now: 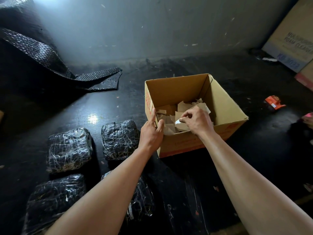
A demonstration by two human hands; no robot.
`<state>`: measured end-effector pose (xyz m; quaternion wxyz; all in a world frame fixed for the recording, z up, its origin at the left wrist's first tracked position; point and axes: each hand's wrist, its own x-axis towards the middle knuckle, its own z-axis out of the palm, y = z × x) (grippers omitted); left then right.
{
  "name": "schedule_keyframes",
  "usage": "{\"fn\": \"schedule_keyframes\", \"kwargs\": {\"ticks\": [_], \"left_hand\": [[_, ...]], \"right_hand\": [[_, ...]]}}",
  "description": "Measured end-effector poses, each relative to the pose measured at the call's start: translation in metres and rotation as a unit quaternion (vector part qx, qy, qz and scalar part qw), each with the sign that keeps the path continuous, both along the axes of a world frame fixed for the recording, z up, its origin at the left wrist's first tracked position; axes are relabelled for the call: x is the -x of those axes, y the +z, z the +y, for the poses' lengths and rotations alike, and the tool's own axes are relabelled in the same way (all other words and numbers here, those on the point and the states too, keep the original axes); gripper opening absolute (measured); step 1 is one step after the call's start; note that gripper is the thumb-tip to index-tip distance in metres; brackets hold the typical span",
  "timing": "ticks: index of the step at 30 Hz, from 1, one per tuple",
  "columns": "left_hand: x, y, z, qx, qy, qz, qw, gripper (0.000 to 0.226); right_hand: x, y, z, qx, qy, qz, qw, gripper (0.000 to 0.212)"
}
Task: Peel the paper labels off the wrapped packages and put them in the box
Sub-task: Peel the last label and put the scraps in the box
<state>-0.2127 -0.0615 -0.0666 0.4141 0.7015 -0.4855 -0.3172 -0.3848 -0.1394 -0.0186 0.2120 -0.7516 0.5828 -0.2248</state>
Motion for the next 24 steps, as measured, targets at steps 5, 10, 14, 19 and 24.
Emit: {"fn": "schedule_keyframes", "kwargs": {"ticks": [5, 10, 14, 19, 24], "left_hand": [[0.0, -0.001, -0.001, 0.003, 0.004, -0.001, 1.0, 0.063], [-0.001, -0.002, -0.001, 0.006, 0.001, 0.01, 1.0, 0.064], [-0.002, -0.001, 0.0, -0.003, 0.002, 0.009, 1.0, 0.063], [-0.006, 0.008, 0.005, 0.009, -0.011, -0.01, 1.0, 0.065], [-0.032, 0.025, 0.033, 0.019, 0.005, -0.055, 0.998, 0.059]], "right_hand": [[-0.002, 0.004, 0.0, 0.015, 0.012, 0.015, 1.0, 0.007], [-0.001, 0.005, -0.002, 0.016, 0.001, 0.043, 0.999, 0.007], [-0.003, 0.009, 0.0, 0.013, 0.01, 0.054, 0.998, 0.011], [-0.009, 0.02, 0.008, 0.015, 0.022, 0.071, 0.997, 0.01], [-0.034, 0.039, 0.03, 0.042, 0.053, 0.098, 0.993, 0.011]]}}
